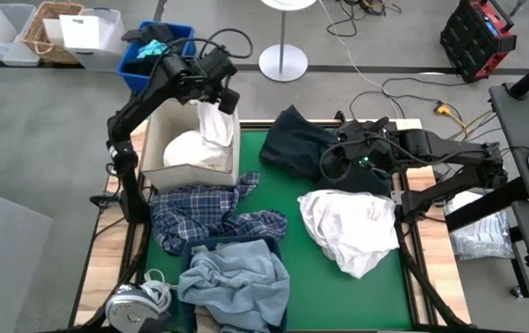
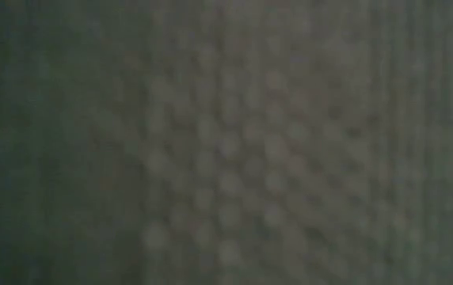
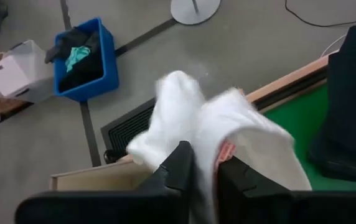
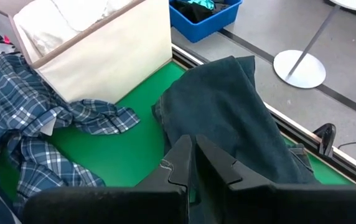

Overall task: Sort clothes
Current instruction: Put the white shorts into the white laundry organizer

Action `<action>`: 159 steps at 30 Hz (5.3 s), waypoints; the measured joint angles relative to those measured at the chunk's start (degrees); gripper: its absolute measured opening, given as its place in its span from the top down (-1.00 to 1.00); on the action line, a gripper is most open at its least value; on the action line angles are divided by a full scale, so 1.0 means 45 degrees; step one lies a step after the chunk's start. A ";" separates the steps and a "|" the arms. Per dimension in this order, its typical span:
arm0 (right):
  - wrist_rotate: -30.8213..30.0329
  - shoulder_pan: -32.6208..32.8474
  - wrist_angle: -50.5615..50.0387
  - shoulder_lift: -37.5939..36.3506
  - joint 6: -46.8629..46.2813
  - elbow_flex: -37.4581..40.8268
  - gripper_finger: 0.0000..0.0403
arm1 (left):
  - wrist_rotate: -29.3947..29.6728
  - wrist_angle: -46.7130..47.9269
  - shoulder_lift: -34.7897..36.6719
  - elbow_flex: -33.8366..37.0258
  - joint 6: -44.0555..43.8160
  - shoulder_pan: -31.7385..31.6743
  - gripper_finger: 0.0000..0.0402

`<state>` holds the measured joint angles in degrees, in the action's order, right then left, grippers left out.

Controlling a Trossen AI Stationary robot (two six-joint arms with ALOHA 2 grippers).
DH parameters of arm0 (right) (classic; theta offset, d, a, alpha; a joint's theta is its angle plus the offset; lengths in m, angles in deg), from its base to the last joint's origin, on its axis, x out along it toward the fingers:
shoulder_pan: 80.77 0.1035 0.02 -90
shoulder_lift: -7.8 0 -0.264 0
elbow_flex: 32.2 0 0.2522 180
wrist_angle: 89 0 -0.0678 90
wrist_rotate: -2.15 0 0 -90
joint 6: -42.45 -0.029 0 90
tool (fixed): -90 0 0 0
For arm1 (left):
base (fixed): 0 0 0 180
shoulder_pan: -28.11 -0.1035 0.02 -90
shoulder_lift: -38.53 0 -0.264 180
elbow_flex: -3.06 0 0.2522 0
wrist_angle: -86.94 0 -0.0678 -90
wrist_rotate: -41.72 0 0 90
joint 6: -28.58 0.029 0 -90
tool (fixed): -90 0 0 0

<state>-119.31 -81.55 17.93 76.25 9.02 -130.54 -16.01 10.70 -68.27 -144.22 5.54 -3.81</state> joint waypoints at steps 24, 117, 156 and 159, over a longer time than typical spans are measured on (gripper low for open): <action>0.0087 0.0000 -0.0044 0.0004 0.0293 0.0000 0.94 | -0.0578 0.0005 0.0077 0.0045 0.0007 -0.0330 0.03; -0.0045 -0.0005 0.0010 0.0005 0.1102 0.0000 0.94 | -0.7396 0.0009 0.3805 0.6390 0.7931 -0.2955 1.00; -0.0039 -0.0005 0.0034 0.0005 0.1427 0.0058 0.94 | -0.6965 0.0005 0.6435 1.0238 0.2646 -0.3157 0.89; -0.0039 -0.0005 0.0034 0.0005 0.1427 0.0058 0.94 | -0.7093 0.0004 0.6445 0.9118 0.2430 -0.3157 0.74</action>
<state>-119.49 -81.57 18.08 76.27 15.44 -130.27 -47.92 10.72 -39.27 -103.19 16.48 -18.02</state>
